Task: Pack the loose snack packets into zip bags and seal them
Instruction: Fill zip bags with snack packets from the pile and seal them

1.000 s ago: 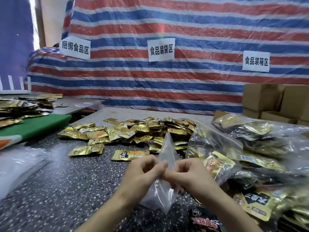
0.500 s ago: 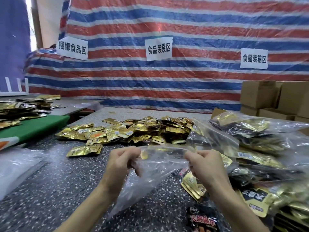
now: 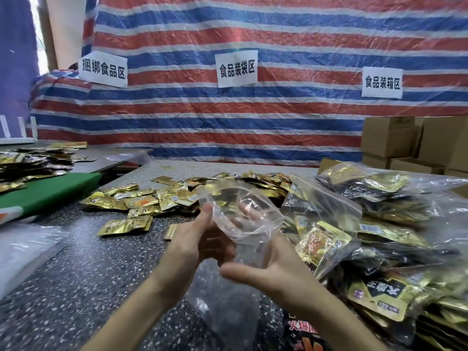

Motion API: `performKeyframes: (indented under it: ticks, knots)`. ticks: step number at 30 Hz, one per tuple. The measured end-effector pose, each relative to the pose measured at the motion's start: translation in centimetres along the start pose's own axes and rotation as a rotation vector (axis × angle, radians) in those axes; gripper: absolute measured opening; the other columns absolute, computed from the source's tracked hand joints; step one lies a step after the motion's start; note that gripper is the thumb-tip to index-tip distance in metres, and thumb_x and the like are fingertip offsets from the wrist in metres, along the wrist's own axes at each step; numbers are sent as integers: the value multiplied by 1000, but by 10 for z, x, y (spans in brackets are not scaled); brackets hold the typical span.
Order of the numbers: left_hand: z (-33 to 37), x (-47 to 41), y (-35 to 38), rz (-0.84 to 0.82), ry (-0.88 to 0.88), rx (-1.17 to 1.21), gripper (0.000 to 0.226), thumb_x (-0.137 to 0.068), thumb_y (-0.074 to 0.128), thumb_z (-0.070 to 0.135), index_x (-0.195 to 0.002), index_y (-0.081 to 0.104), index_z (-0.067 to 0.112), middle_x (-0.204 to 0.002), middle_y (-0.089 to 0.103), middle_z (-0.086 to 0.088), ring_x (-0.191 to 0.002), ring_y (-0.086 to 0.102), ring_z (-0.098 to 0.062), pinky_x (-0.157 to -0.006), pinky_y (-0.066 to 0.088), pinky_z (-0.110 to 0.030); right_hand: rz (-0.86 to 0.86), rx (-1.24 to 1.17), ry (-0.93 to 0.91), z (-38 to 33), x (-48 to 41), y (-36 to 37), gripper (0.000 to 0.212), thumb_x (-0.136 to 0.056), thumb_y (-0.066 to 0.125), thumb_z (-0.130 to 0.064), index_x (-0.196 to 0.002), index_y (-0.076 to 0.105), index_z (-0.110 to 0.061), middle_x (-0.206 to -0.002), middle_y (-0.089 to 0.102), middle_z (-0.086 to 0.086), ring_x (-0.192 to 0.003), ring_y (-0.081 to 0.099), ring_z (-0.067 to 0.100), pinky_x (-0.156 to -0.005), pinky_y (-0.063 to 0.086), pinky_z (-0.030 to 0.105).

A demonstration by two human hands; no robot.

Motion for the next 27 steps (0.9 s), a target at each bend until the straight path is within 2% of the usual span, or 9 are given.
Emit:
performKeyframes:
  ticks: [2, 4, 7, 9, 13, 16, 20, 23, 27]
  knots:
    - [10, 2, -11, 141, 116, -83, 62, -88, 43, 61, -69, 69, 8, -66, 65, -11, -61, 56, -19, -60, 47, -22, 173, -16, 0, 0, -1, -10, 14, -82, 80, -30, -78, 71, -40, -94, 76, 5, -91, 74, 34, -68, 58, 22]
    - [21, 4, -28, 324, 228, -193, 46, -92, 46, 52, -69, 64, 16, -70, 65, -4, -65, 58, -10, -67, 46, -18, 269, -105, 30, 5, -1, -20, 7, -80, 74, -29, -81, 70, -23, -99, 75, 14, -81, 75, 33, -59, 58, 23]
    - [18, 2, -43, 424, 188, -302, 30, -89, 53, 53, -105, 63, 30, -98, 68, 13, -93, 64, -4, -85, 51, -28, 245, -220, 95, 13, -2, -24, 17, -75, 73, -21, -86, 72, -8, -96, 76, 5, -84, 75, 23, -60, 61, 34]
    - [14, -1, -47, 414, 154, -291, 35, -88, 58, 58, -118, 59, 41, -111, 66, 22, -105, 62, 2, -85, 49, -20, 205, -208, 104, 14, -2, -26, 12, -76, 73, -19, -83, 76, -10, -92, 75, 8, -81, 72, 24, -60, 61, 38]
    - [13, -1, -51, 443, 169, -200, 19, -86, 66, 36, -103, 70, 28, -95, 73, 9, -87, 69, -5, -69, 55, -17, 224, -122, 96, 12, 0, -32, 44, -71, 79, -34, -95, 66, 0, -89, 75, 12, -78, 73, 24, -59, 60, 35]
    - [14, 1, -53, 456, 168, -222, 14, -87, 65, 29, -90, 71, 17, -78, 70, -1, -70, 66, -12, -65, 57, -24, 333, -34, 21, 6, 2, -40, 53, -71, 75, -50, -102, 63, -8, -89, 76, 11, -81, 75, 27, -61, 61, 39]
    - [15, 2, -54, 489, 157, -239, 23, -89, 56, 37, -94, 66, 17, -84, 70, -2, -78, 67, -13, -68, 55, -20, 406, -31, -65, 3, 1, -45, 35, -82, 67, -44, -116, 63, -33, -92, 72, 5, -79, 73, 28, -62, 62, 43]
    - [16, 1, -45, 437, 185, -148, 26, -93, 49, 38, -97, 63, 16, -93, 71, 4, -88, 68, -11, -70, 55, -19, 350, 44, -66, 6, -1, -38, 19, -86, 61, -42, -102, 68, -33, -89, 70, 6, -78, 71, 25, -60, 61, 37]
    - [21, 4, -39, 439, 208, 90, 25, -92, 46, 33, -88, 56, 11, -85, 66, -7, -79, 68, -14, -67, 57, -20, 188, 190, 29, 18, -2, -24, 25, -85, 55, -61, -110, 59, -55, -102, 68, -12, -95, 69, 11, -80, 62, 42]
Point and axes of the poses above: each hand's wrist, its own x-axis away from the middle knuckle, its own y-axis out of the palm, z = x × y, the point moved 8 cm from there along -x, towards the middle knuckle
